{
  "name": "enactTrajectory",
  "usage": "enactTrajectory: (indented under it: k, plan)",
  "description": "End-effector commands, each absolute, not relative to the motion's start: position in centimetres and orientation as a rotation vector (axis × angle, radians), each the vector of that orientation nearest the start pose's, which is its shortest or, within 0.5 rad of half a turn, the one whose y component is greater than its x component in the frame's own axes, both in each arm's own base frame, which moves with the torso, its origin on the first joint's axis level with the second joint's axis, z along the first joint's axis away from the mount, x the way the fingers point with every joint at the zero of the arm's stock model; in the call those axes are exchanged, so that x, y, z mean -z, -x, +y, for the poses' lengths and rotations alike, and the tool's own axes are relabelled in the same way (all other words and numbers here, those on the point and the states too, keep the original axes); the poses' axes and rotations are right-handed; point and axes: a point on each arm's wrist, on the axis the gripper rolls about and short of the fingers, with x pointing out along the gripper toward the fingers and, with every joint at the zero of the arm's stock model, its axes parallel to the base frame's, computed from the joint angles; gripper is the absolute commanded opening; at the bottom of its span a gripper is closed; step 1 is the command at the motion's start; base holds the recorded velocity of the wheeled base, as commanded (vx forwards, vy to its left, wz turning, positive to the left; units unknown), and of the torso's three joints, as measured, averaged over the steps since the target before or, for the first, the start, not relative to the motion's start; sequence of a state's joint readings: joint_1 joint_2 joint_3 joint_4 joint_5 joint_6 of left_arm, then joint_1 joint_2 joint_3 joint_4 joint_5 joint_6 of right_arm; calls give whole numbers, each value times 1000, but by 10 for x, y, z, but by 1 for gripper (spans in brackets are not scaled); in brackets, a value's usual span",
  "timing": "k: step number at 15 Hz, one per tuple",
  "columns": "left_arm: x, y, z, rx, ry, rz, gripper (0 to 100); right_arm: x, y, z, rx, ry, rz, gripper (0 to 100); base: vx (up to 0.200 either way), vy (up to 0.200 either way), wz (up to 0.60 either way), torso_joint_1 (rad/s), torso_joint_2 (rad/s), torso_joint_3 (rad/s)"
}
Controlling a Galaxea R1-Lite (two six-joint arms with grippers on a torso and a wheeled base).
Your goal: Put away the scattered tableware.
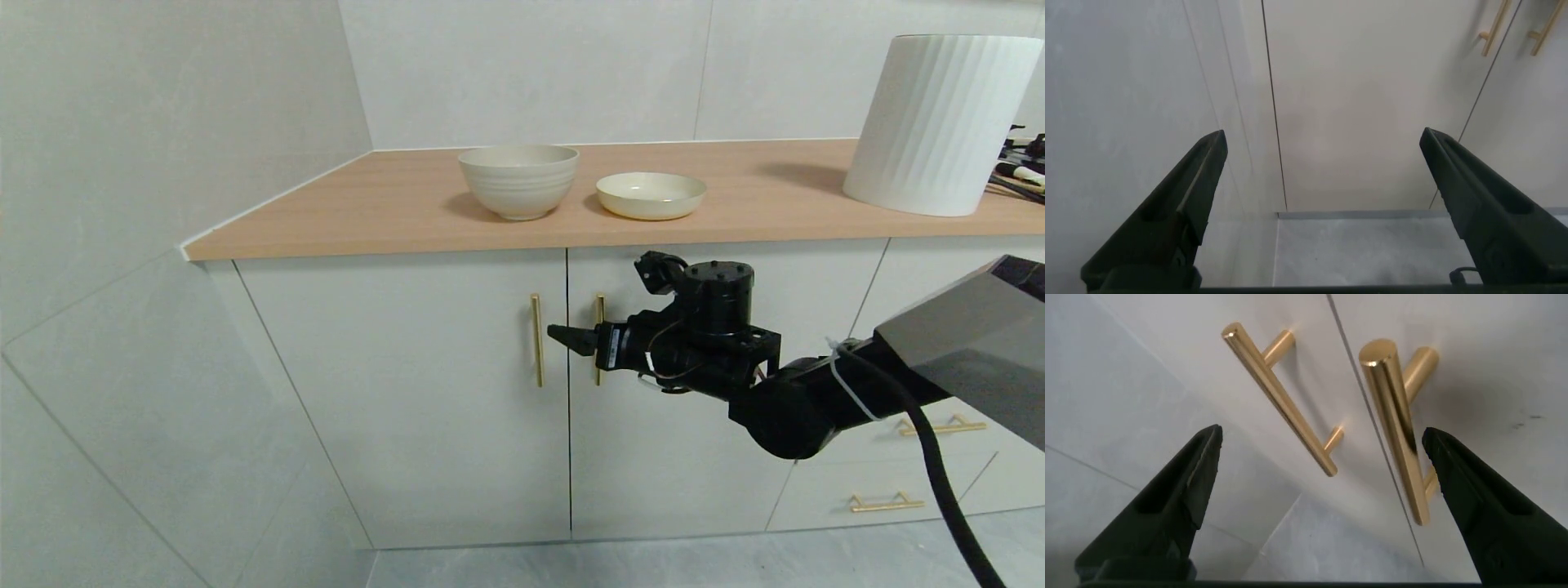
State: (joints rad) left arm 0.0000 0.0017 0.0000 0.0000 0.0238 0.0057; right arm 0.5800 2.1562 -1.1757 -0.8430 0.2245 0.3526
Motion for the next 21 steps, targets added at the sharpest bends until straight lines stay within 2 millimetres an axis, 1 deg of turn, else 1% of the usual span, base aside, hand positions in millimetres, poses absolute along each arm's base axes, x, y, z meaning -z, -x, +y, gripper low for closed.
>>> enactTrajectory:
  k: [1,3,5,7,10,13,14,16,18,21]
  plan:
    - [-76,23,1,-25,-6,2,100,-125,-356,241,-773,-308,287,100,0,0,0,0,0,0]
    - [-76,23,1,-25,-6,2,100,-126,-354,240,-775,-321,292,100,0,0,0,0,0,0]
    - [-76,23,1,-25,-6,2,100,-134,-344,237,-851,-373,329,100,0,0,0,0,0,0]
    - [-76,23,1,-25,-6,2,100,-139,-336,232,-929,-384,356,100,0,0,0,0,0,0]
    - [-76,23,1,-25,-6,2,100,-141,-331,229,-935,-384,362,100,0,0,0,0,0,0]
    - [-76,23,1,-25,-6,2,100,-137,-324,225,-928,-381,392,100,0,0,0,0,0,0]
    - [-76,23,1,-25,-6,2,100,-138,-322,223,-930,-379,391,100,0,0,0,0,0,0]
    - [-76,23,1,-25,-6,2,100,-142,-308,215,-957,-377,407,100,0,0,0,0,0,0]
    - [-76,23,1,-25,-6,2,100,-148,-290,205,-1049,-380,440,100,0,0,0,0,0,0]
    - [-76,23,1,-25,-6,2,100,-149,-274,197,-1081,-375,466,100,0,0,0,0,0,0]
